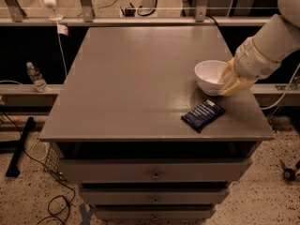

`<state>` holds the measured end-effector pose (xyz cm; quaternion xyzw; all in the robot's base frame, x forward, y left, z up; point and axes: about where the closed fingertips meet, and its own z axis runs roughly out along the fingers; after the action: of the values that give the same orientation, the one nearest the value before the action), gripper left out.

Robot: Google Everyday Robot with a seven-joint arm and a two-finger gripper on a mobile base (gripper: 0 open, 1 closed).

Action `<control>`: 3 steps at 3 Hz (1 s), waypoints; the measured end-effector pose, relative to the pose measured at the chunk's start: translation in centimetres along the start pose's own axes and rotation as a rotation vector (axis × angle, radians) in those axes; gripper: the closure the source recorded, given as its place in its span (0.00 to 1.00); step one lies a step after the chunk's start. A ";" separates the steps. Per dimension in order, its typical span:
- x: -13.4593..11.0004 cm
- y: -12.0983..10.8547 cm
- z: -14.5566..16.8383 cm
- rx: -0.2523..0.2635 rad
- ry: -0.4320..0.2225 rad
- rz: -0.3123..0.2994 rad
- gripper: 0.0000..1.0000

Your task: Move white bowl near rxbar blueberry

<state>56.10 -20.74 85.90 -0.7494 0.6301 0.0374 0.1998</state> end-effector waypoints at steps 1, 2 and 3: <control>-1.2 0.7 0.9 -0.019 -0.046 -0.019 1.00; -1.2 0.6 1.0 -0.019 -0.044 -0.019 0.82; -1.3 0.6 1.1 -0.020 -0.046 -0.020 0.58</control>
Offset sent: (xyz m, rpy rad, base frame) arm -0.0060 0.0104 -0.0050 0.0285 0.0133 0.0273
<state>55.49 -19.24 85.09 -0.7567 0.6174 0.0589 0.2068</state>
